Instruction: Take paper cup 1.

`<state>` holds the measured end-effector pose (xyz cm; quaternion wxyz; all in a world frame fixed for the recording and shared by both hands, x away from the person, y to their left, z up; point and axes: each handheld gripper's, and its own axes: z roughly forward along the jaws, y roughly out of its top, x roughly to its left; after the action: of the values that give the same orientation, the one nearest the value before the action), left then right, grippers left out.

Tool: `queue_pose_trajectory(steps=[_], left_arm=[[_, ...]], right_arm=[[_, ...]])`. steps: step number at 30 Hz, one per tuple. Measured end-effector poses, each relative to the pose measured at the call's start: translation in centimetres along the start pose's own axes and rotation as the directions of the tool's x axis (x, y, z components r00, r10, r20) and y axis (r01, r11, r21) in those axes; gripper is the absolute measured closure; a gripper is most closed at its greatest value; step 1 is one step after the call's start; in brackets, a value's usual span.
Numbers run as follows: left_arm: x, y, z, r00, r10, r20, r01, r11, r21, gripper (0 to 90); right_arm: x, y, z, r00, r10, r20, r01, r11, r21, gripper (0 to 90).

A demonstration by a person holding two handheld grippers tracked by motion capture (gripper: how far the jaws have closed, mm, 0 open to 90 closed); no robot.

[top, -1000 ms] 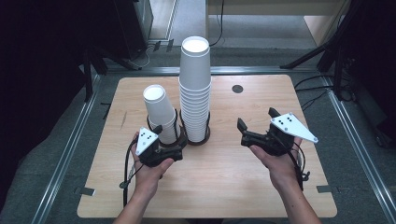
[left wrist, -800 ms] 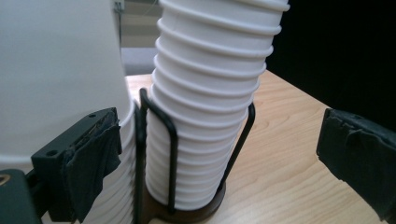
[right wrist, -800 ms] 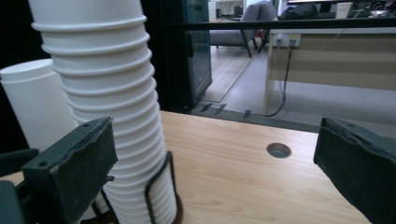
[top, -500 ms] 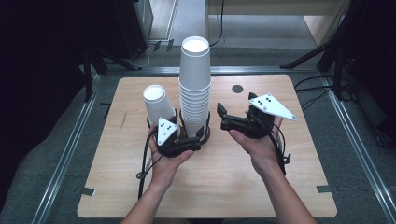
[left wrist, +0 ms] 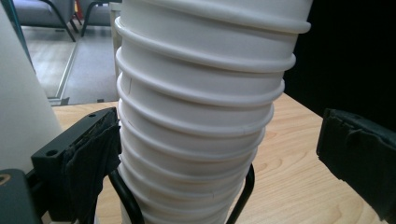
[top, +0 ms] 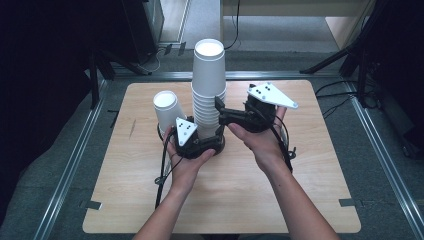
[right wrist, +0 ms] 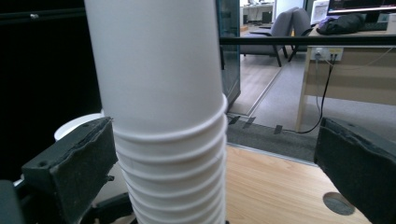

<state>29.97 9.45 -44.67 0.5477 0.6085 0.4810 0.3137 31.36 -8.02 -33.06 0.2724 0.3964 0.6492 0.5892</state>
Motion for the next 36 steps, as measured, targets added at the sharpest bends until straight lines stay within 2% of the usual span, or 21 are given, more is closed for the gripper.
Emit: queue_pose_trajectory(steps=[9,10,11,15,18,19,20,23,26,27,36], left_arm=[[0.0,-0.1,0.9,0.9997,-0.003,-0.023,0.003,1.0000,-0.002,0.1],[0.0,-0.2,1.0,0.9996,0.006,-0.028,-0.006,1.0000,-0.006,0.1],[0.0,-0.1,1.2,0.9991,0.012,-0.040,-0.013,0.9998,-0.013,0.7],[-0.1,-0.1,1.2,0.9981,0.025,-0.056,-0.028,0.9990,-0.036,0.7],[-0.2,-0.1,1.3,0.9981,0.025,-0.056,-0.027,0.9990,-0.034,2.4],[-0.2,-0.1,1.3,0.9969,0.032,-0.072,-0.034,0.9988,-0.036,2.4],[-0.1,-0.1,1.3,0.9967,0.030,-0.075,-0.033,0.9987,-0.039,5.9],[-0.1,-0.1,1.3,0.9955,0.043,-0.085,-0.046,0.9982,-0.037,6.5],[0.0,-0.1,1.3,0.9964,0.034,-0.078,-0.038,0.9985,-0.039,7.8],[0.0,-0.1,1.3,0.9963,0.035,-0.079,-0.038,0.9985,-0.040,7.9],[-0.1,-0.1,1.2,0.9963,0.033,-0.079,-0.035,0.9988,-0.033,8.0]], right_arm=[[1.6,0.8,2.4,0.9995,0.005,-0.031,-0.004,0.9999,0.013,0.0],[1.8,0.9,2.7,0.9996,0.003,-0.028,-0.002,0.9999,0.013,0.0],[2.1,1.0,3.4,0.9990,0.007,-0.043,-0.007,0.9999,0.012,0.0],[2.4,1.2,4.6,0.9993,0.009,-0.037,-0.008,0.9998,0.018,0.0],[2.5,1.3,5.2,0.9991,0.014,-0.040,-0.013,0.9998,0.014,0.7],[2.6,1.4,5.4,0.9994,0.013,-0.034,-0.012,0.9998,0.013,1.9],[2.8,1.3,5.7,1.0000,0.005,-0.005,-0.005,1.0000,0.000,6.0],[2.9,1.2,5.9,1.0000,0.005,0.002,-0.005,1.0000,-0.001,6.8],[2.8,1.2,5.9,1.0000,0.000,-0.004,0.000,0.9999,-0.012,9.5],[3.1,1.3,5.7,0.9995,-0.030,0.002,0.030,0.9993,-0.024,10.5],[3.2,2.8,5.2,0.9999,-0.011,-0.007,0.010,0.9979,-0.063,11.6]])
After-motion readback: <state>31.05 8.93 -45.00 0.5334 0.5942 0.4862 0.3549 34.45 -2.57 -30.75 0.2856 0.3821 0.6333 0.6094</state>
